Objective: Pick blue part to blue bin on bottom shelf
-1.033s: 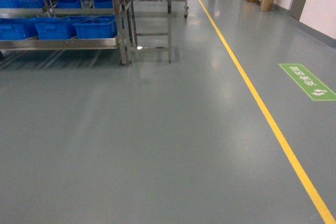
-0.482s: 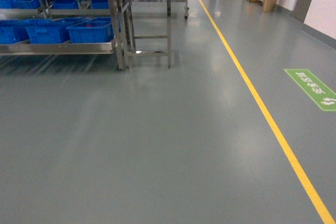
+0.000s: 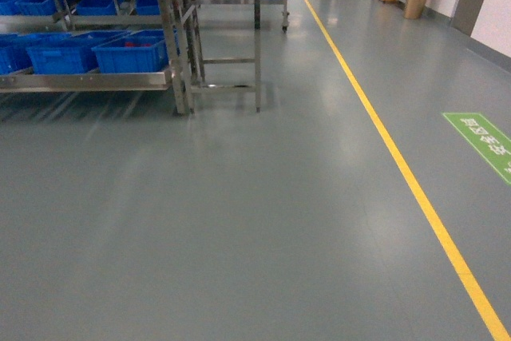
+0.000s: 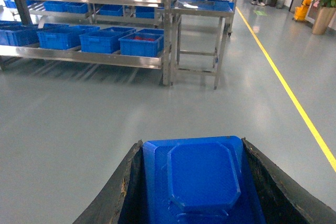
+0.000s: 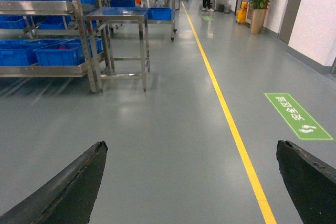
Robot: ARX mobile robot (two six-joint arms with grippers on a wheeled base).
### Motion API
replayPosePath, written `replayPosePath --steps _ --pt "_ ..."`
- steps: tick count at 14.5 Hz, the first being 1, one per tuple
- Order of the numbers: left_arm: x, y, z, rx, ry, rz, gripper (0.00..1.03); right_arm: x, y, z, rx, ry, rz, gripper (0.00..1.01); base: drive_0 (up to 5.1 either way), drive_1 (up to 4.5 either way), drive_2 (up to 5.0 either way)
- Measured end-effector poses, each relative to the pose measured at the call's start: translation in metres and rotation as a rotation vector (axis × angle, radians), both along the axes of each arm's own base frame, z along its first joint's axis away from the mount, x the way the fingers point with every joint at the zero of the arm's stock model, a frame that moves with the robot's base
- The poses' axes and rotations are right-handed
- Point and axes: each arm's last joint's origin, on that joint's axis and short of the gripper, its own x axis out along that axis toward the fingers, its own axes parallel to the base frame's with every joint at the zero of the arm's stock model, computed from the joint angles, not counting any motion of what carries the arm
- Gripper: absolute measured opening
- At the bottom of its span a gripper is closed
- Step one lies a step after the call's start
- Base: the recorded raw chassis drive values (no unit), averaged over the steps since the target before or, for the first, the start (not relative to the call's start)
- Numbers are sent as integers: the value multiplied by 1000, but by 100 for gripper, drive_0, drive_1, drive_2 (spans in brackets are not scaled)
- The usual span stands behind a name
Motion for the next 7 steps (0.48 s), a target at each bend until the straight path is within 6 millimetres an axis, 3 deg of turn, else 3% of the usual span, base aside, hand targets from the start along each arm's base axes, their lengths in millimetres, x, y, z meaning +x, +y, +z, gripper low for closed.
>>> replayPosePath --steps 2,7 --pt "0 0 0 0 0 2 43 0 0 0 0 -5 0 98 -161 -161 -161" --pt "0 0 0 1 2 0 43 0 0 0 0 0 0 98 -7 423 -437"
